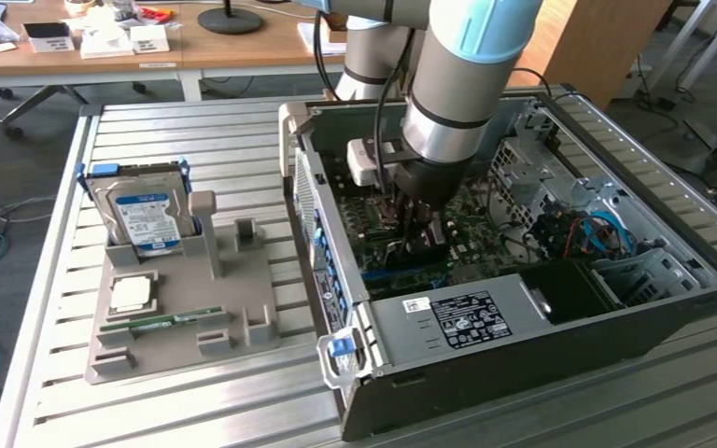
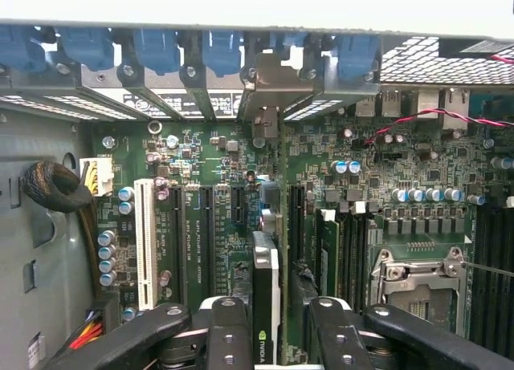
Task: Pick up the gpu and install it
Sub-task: 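Insert the gpu into the slot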
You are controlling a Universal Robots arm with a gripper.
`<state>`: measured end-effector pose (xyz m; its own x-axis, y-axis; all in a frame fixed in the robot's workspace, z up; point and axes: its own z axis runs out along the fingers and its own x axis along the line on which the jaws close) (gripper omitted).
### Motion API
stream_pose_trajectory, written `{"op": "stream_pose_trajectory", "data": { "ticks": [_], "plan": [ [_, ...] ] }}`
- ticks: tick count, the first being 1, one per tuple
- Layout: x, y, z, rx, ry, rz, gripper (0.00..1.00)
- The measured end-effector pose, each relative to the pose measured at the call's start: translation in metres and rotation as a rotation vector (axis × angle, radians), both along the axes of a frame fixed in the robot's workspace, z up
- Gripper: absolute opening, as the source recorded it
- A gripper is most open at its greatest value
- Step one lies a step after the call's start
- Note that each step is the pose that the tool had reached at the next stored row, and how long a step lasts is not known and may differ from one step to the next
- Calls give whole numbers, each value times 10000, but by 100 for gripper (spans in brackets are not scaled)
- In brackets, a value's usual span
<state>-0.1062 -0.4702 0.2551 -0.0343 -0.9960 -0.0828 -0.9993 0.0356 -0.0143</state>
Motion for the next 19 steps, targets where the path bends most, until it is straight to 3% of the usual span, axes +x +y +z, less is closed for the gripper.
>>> {"op": "stream_pose_trajectory", "data": {
  "ticks": [7,8,19],
  "plan": [
    [0,-1,1,-4,1,0,33],
    [0,-1,1,-3,1,1,27],
    [0,0,-5,-1,-1,1,27]
  ]
}}
